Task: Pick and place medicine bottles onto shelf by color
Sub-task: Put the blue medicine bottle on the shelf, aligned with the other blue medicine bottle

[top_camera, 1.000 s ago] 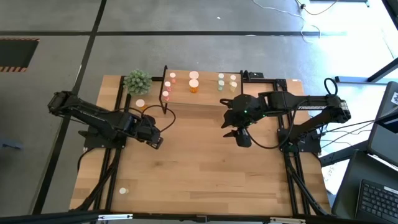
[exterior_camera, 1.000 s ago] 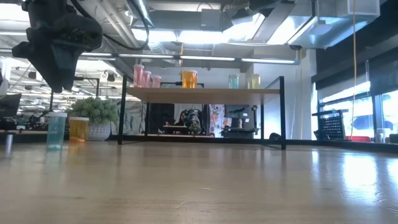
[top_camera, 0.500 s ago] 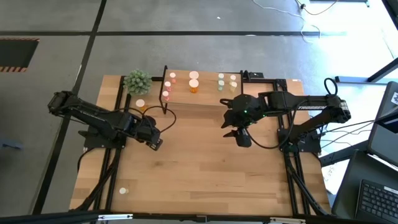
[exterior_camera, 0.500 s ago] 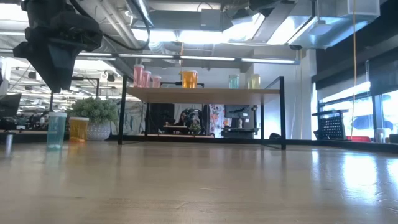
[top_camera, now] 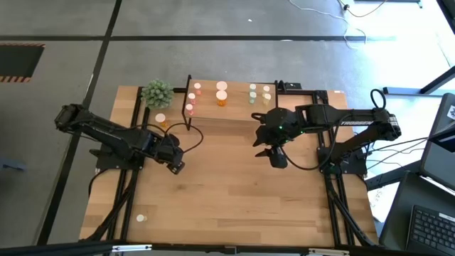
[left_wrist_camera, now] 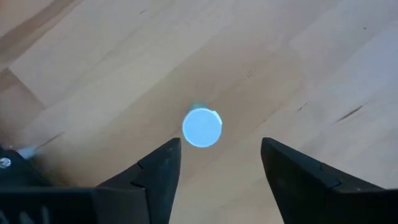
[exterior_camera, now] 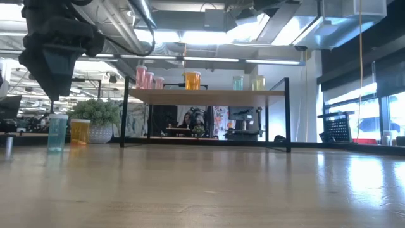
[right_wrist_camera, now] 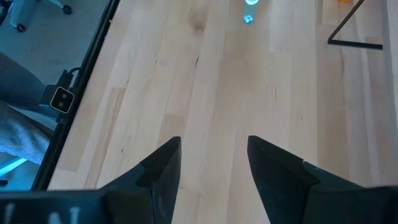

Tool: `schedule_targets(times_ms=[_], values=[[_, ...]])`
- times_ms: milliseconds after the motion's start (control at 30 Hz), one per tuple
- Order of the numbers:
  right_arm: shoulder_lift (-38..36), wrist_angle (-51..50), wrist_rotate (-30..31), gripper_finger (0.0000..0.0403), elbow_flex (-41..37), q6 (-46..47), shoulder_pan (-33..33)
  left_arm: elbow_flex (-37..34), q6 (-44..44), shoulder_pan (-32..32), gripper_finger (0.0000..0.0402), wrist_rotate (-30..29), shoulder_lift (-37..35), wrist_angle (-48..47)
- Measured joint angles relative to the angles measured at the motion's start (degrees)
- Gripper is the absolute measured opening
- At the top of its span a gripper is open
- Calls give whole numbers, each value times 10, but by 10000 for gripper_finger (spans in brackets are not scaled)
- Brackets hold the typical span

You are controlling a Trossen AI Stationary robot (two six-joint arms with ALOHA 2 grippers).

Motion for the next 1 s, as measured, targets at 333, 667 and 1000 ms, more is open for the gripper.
schedule_targets(times_ms=[333,667,1000], values=[[0,0,0,188,0,0,0,-30,13,0,219,0,0,30],[0,0,0,188,0,0,0,-54,28,0,219,-13,0,49],[0,0,0,188,0,0,0,-81,28,0,219,-14,0,87]])
